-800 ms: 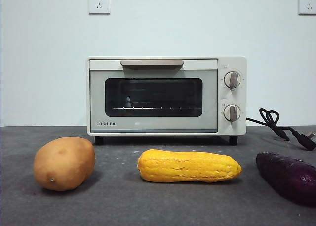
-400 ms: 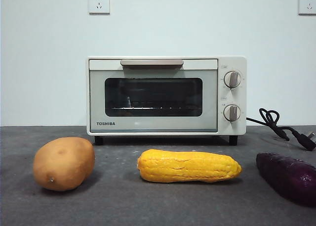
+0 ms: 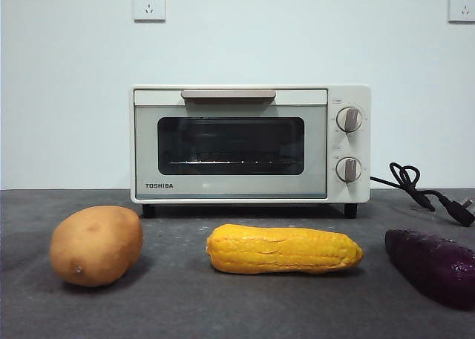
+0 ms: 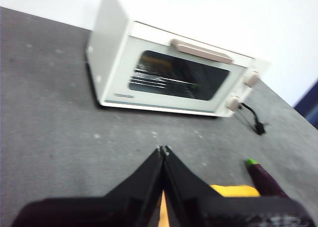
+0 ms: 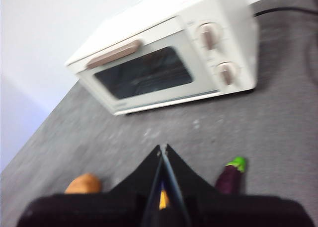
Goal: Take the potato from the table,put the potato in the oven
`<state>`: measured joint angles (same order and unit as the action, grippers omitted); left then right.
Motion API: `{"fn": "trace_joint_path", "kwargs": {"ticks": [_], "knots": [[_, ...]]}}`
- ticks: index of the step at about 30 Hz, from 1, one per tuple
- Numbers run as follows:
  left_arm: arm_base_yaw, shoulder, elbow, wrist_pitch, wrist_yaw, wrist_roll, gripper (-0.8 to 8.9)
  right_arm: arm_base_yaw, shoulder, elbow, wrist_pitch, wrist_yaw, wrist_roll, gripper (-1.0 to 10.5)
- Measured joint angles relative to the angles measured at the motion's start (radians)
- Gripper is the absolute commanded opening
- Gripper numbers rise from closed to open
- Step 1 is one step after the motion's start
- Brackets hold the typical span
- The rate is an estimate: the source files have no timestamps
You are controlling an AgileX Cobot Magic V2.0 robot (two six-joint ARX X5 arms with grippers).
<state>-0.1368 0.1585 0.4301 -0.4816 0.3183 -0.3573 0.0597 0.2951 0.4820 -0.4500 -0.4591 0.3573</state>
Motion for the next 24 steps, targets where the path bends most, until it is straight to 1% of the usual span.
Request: {"fn": "trace_joint_path", "kwargs": {"ticks": [4, 6, 9, 12, 15, 18, 21, 22, 24], "knots": [[0.000, 0.075, 0.099, -0.066, 0.076, 0.037, -0.07, 0.000, 0.117, 0.144, -0.129, -0.097, -0.089, -0.1], [0.000, 0.113, 0.148, -0.103, 0.119, 0.061, -0.07, 0.000, 0.177, 0.226, -0.210, -0.154, -0.146, -0.1], [0.000, 0.157, 0.212, -0.159, 0.175, 0.092, -0.06, 0.007, 0.253, 0.343, -0.342, -0.212, -0.230, -0.1], [0.000, 0.189, 0.272, -0.218, 0.221, 0.121, -0.07, 0.026, 0.311, 0.441, -0.484, -0.226, -0.321, -0.1], [0.000, 0.202, 0.321, -0.275, 0.233, 0.155, -0.07, 0.045, 0.342, 0.498, -0.590, -0.226, -0.398, -0.1], [0.000, 0.201, 0.349, -0.305, 0.235, 0.183, -0.07, 0.059, 0.345, 0.505, -0.606, -0.226, -0.433, 0.1], [0.000, 0.201, 0.355, -0.322, 0.235, 0.201, -0.07, 0.059, 0.345, 0.505, -0.606, -0.226, -0.447, 0.1], [0.000, 0.201, 0.355, -0.327, 0.235, 0.206, -0.07, 0.059, 0.345, 0.505, -0.606, -0.226, -0.448, 0.3], [0.000, 0.202, 0.355, -0.336, 0.235, 0.210, -0.07, 0.059, 0.345, 0.505, -0.606, -0.226, -0.452, 1.7]]}}
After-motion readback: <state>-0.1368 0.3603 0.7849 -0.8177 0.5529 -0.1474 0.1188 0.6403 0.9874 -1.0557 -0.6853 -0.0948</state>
